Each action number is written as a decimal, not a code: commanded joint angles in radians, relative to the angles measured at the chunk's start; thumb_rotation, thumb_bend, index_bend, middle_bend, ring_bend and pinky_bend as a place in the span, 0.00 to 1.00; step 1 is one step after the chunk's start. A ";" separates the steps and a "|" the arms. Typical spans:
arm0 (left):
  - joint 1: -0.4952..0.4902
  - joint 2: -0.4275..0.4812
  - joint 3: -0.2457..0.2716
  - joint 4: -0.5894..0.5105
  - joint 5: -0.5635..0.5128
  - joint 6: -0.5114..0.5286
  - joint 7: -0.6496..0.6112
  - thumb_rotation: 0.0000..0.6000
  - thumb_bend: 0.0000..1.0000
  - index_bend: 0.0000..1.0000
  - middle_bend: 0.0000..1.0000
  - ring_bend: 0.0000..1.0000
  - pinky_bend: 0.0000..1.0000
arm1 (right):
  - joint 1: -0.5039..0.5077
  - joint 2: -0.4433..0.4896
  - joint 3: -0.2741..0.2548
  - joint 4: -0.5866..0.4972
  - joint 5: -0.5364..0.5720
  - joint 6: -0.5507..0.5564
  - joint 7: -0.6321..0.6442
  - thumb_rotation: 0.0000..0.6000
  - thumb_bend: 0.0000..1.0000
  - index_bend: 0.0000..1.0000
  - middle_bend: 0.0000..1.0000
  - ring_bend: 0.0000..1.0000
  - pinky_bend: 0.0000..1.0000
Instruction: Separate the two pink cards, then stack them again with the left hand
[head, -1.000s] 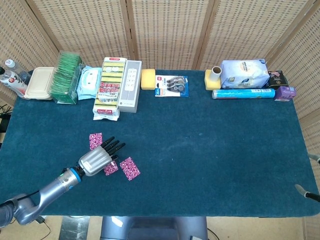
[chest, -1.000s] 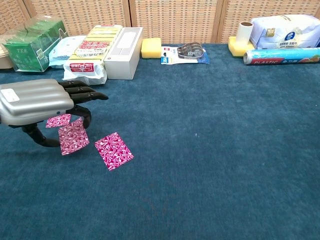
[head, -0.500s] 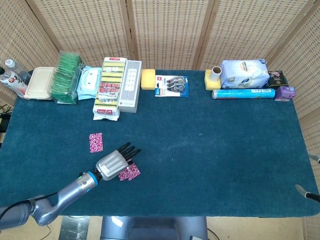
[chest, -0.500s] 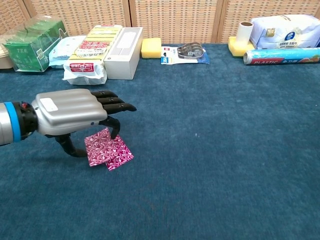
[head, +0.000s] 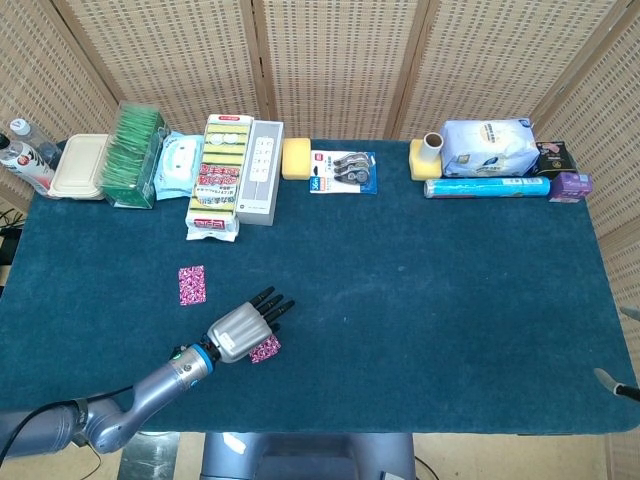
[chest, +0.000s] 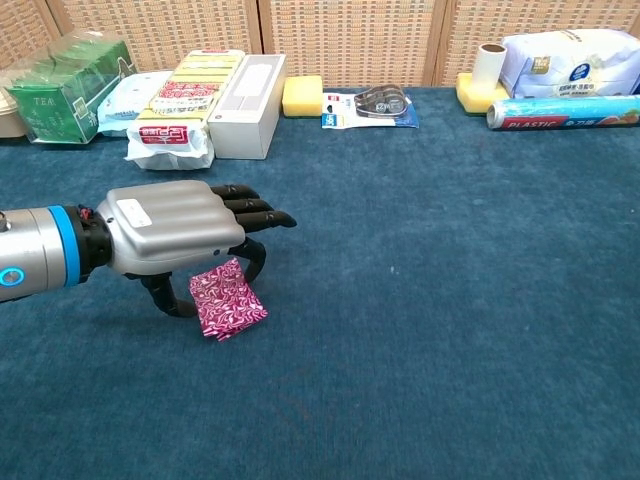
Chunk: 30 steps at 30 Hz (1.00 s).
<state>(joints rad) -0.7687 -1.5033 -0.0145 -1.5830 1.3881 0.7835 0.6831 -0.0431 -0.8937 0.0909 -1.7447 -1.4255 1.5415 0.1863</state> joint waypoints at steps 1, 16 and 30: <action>-0.011 -0.002 -0.009 -0.023 -0.072 -0.013 0.053 1.00 0.21 0.45 0.00 0.00 0.00 | 0.001 0.002 0.001 -0.002 0.000 0.000 0.002 1.00 0.00 0.20 0.02 0.00 0.00; -0.044 -0.013 -0.002 -0.054 -0.200 -0.004 0.136 1.00 0.21 0.45 0.00 0.00 0.00 | -0.001 0.001 0.001 0.003 0.001 0.002 0.008 1.00 0.00 0.20 0.02 0.00 0.00; -0.072 -0.020 0.014 -0.077 -0.287 0.035 0.205 1.00 0.20 0.44 0.00 0.00 0.00 | -0.005 0.003 0.003 0.001 0.002 0.008 0.015 1.00 0.00 0.20 0.02 0.00 0.00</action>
<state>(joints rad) -0.8390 -1.5240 -0.0021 -1.6572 1.1044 0.8151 0.8848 -0.0482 -0.8904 0.0938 -1.7433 -1.4232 1.5497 0.2015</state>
